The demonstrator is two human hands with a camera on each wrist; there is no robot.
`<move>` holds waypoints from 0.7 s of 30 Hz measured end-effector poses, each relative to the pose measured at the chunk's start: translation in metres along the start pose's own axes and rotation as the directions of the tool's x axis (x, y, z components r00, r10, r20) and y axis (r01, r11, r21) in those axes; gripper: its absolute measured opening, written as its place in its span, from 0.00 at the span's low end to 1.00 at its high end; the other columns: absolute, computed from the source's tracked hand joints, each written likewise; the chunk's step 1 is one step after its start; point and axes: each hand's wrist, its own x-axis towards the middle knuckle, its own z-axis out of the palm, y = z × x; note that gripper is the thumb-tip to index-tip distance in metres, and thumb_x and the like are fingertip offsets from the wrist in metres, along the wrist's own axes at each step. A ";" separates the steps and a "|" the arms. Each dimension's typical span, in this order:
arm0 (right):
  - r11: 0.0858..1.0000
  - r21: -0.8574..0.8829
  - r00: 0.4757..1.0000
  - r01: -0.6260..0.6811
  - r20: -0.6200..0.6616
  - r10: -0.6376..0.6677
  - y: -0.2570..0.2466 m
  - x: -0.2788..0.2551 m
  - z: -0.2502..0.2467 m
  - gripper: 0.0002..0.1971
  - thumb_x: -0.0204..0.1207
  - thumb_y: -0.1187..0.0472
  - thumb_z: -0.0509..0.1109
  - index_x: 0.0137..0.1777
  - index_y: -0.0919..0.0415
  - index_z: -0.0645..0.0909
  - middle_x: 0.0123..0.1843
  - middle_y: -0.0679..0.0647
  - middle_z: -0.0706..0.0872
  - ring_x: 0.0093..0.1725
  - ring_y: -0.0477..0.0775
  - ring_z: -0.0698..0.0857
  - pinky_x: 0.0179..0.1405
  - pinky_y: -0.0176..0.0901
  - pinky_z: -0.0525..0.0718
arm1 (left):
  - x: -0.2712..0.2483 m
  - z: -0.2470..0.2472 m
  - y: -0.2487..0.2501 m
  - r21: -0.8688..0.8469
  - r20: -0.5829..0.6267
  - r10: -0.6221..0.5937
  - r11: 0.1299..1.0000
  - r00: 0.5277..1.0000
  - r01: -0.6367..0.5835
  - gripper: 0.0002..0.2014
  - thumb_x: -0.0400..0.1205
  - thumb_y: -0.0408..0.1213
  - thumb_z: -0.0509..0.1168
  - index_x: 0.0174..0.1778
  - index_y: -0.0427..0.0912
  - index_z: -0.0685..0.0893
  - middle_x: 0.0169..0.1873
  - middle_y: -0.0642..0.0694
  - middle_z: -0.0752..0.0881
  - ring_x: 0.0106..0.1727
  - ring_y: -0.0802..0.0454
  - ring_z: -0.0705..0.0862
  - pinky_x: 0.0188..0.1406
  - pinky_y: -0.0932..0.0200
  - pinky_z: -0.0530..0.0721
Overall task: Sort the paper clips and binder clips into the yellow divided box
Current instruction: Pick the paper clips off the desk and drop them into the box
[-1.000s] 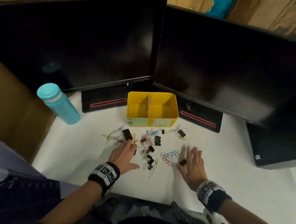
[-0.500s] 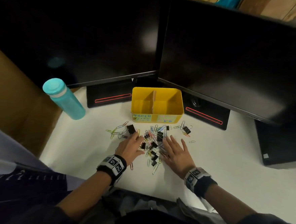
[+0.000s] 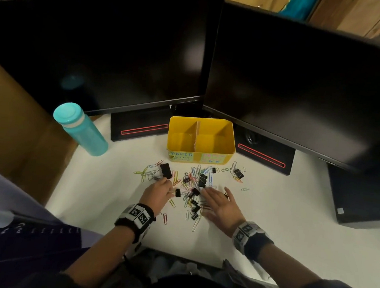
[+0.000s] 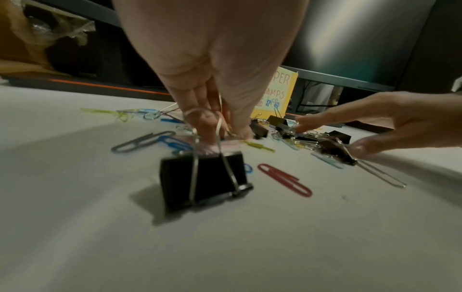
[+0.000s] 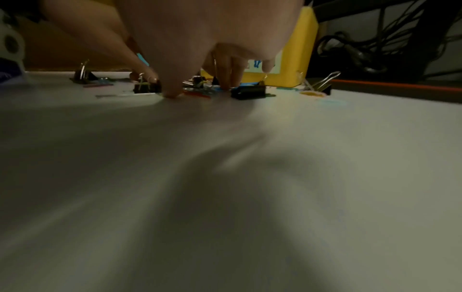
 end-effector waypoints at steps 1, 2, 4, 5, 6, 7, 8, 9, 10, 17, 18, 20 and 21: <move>0.999 0.038 0.999 -0.008 -0.041 0.009 -0.003 0.004 0.001 0.31 0.70 0.50 0.74 0.72 0.60 0.72 0.65 0.56 0.84 0.62 0.55 0.83 0.64 0.66 0.77 | 0.000 0.000 -0.001 -0.015 -0.042 -0.010 1.000 0.999 0.010 0.09 0.79 0.37 0.67 0.52 0.37 0.79 0.52 0.43 0.81 0.49 0.44 0.83 0.44 0.55 0.80; 0.996 0.092 0.996 -0.020 -0.085 0.028 -0.005 0.006 0.002 0.27 0.69 0.54 0.76 0.68 0.59 0.76 0.59 0.55 0.87 0.55 0.56 0.85 0.58 0.60 0.82 | -0.001 -0.001 -0.002 -0.038 -0.081 -0.027 0.999 0.996 0.024 0.12 0.78 0.36 0.68 0.55 0.37 0.78 0.54 0.42 0.81 0.50 0.44 0.84 0.46 0.54 0.82; 0.986 0.162 0.989 -0.029 -0.140 0.052 -0.007 0.010 0.001 0.16 0.73 0.58 0.72 0.61 0.59 0.82 0.46 0.54 0.88 0.43 0.57 0.84 0.41 0.48 0.84 | -0.004 -0.003 -0.004 -0.062 -0.123 -0.015 0.998 0.992 0.008 0.19 0.74 0.41 0.73 0.58 0.40 0.77 0.56 0.43 0.81 0.53 0.46 0.83 0.49 0.52 0.85; 0.985 0.170 0.988 -0.032 -0.145 0.058 -0.006 0.009 0.001 0.13 0.76 0.58 0.67 0.58 0.59 0.83 0.41 0.54 0.86 0.39 0.57 0.82 0.35 0.46 0.83 | -0.008 -0.003 -0.004 -0.044 -0.107 0.027 0.999 0.994 -0.032 0.21 0.71 0.45 0.75 0.57 0.42 0.79 0.56 0.45 0.81 0.53 0.47 0.82 0.49 0.52 0.86; 0.984 0.175 0.988 -0.037 -0.141 0.062 -0.004 0.009 0.001 0.13 0.77 0.56 0.63 0.55 0.59 0.84 0.38 0.54 0.84 0.37 0.57 0.81 0.31 0.46 0.83 | -0.012 -0.004 -0.003 -0.023 -0.048 0.078 0.997 0.996 -0.079 0.23 0.69 0.48 0.76 0.56 0.44 0.80 0.55 0.47 0.81 0.53 0.50 0.81 0.50 0.54 0.85; 0.983 0.180 0.989 -0.044 -0.134 0.068 -0.002 0.009 0.000 0.13 0.77 0.56 0.62 0.53 0.60 0.84 0.37 0.55 0.84 0.37 0.58 0.81 0.30 0.47 0.84 | -0.016 -0.003 0.001 -0.003 0.032 0.129 0.992 0.991 -0.129 0.26 0.67 0.52 0.76 0.57 0.44 0.81 0.54 0.48 0.81 0.52 0.52 0.80 0.51 0.55 0.85; 0.980 0.191 0.988 -0.055 -0.131 0.081 0.001 0.010 0.000 0.12 0.76 0.57 0.63 0.51 0.61 0.84 0.38 0.56 0.84 0.37 0.59 0.82 0.30 0.48 0.85 | -0.020 -0.001 0.006 0.017 0.109 0.169 0.985 0.980 -0.172 0.29 0.65 0.55 0.76 0.58 0.45 0.81 0.54 0.49 0.81 0.50 0.53 0.80 0.51 0.55 0.85; 0.980 0.193 0.988 -0.057 -0.131 0.083 0.004 0.011 -0.001 0.09 0.75 0.59 0.66 0.50 0.61 0.84 0.38 0.56 0.85 0.37 0.60 0.83 0.31 0.48 0.86 | -0.022 0.002 0.012 0.040 0.159 0.193 0.979 0.968 -0.202 0.31 0.64 0.58 0.76 0.59 0.45 0.81 0.53 0.50 0.81 0.49 0.53 0.80 0.51 0.56 0.84; 0.983 0.178 0.989 -0.046 -0.131 0.070 0.007 0.012 -0.001 0.06 0.73 0.63 0.71 0.48 0.62 0.85 0.38 0.57 0.86 0.37 0.61 0.83 0.31 0.49 0.86 | -0.023 0.005 0.018 0.063 0.185 0.200 0.975 0.962 -0.214 0.33 0.63 0.60 0.75 0.59 0.45 0.81 0.52 0.50 0.81 0.49 0.53 0.80 0.50 0.57 0.83; 1.000 0.022 0.998 0.016 -0.056 -0.015 0.030 0.022 -0.015 0.07 0.67 0.70 0.77 0.43 0.65 0.83 0.35 0.59 0.84 0.33 0.61 0.82 0.24 0.47 0.84 | -0.012 0.027 0.050 0.129 0.178 0.136 0.979 0.975 -0.160 0.26 0.70 0.55 0.72 0.53 0.38 0.79 0.52 0.45 0.81 0.50 0.50 0.81 0.49 0.56 0.82; 0.997 0.070 0.995 -0.034 -0.090 0.041 0.032 0.024 -0.020 0.06 0.68 0.70 0.76 0.43 0.66 0.84 0.35 0.60 0.84 0.33 0.62 0.83 0.26 0.48 0.85 | -0.011 0.028 0.050 0.104 0.153 0.133 0.983 0.979 -0.150 0.22 0.73 0.51 0.71 0.53 0.37 0.81 0.52 0.45 0.82 0.50 0.50 0.81 0.49 0.57 0.83; 0.973 0.208 0.971 -0.100 -0.192 0.140 0.031 0.030 -0.037 0.03 0.72 0.70 0.73 0.44 0.65 0.84 0.37 0.59 0.86 0.36 0.60 0.84 0.32 0.49 0.86 | -0.012 0.027 0.050 0.073 0.118 0.146 0.985 0.982 -0.155 0.13 0.79 0.43 0.67 0.52 0.37 0.83 0.51 0.44 0.82 0.50 0.50 0.82 0.50 0.56 0.84; 0.947 0.300 0.953 -0.113 -0.238 0.189 0.028 0.033 -0.047 0.03 0.73 0.69 0.72 0.46 0.64 0.85 0.39 0.58 0.87 0.37 0.57 0.85 0.36 0.47 0.86 | -0.013 0.027 0.049 0.069 0.102 0.156 0.984 0.982 -0.164 0.10 0.80 0.40 0.66 0.51 0.38 0.84 0.51 0.44 0.82 0.50 0.50 0.82 0.51 0.55 0.84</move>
